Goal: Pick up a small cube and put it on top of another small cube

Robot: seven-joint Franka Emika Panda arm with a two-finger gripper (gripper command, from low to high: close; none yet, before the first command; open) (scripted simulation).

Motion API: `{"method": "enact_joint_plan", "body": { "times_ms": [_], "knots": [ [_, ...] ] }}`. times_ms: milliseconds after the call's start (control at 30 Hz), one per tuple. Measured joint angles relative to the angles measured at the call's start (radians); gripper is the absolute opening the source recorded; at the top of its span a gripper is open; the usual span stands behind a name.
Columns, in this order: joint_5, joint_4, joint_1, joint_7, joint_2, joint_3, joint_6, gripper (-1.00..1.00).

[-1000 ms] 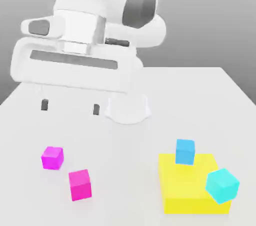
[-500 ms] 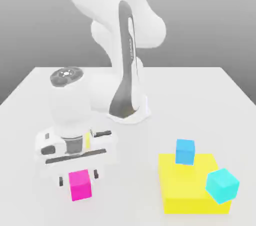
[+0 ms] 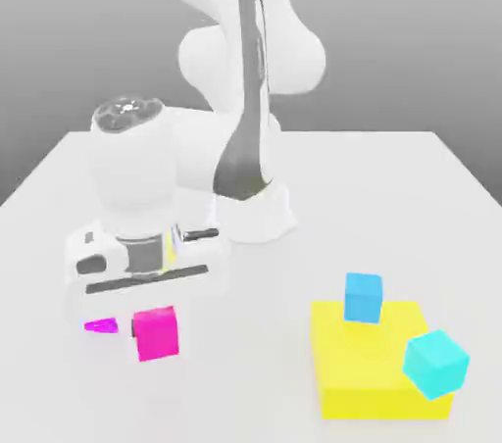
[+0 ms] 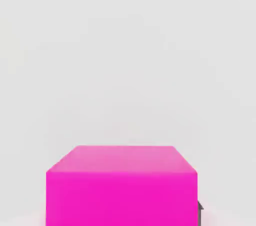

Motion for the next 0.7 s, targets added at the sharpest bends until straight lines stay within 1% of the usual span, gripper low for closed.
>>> {"method": "enact_joint_plan", "body": {
  "times_ms": [133, 267, 400, 600, 700],
  "knots": [
    [-0.026, -0.022, 0.101, 0.165, -0.088, 0.045, -0.068, -1.0],
    [-0.018, -0.044, 0.171, 0.308, -0.175, 0.095, -0.133, -1.0],
    [0.023, -0.067, 0.24, 0.429, -0.264, 0.17, -0.196, -1.0],
    [0.123, -0.102, 0.358, 0.578, -0.395, 0.28, -0.287, -1.0],
    [0.122, -0.118, 0.362, 0.609, -0.336, 0.306, -0.211, -1.0]
  ]
}}
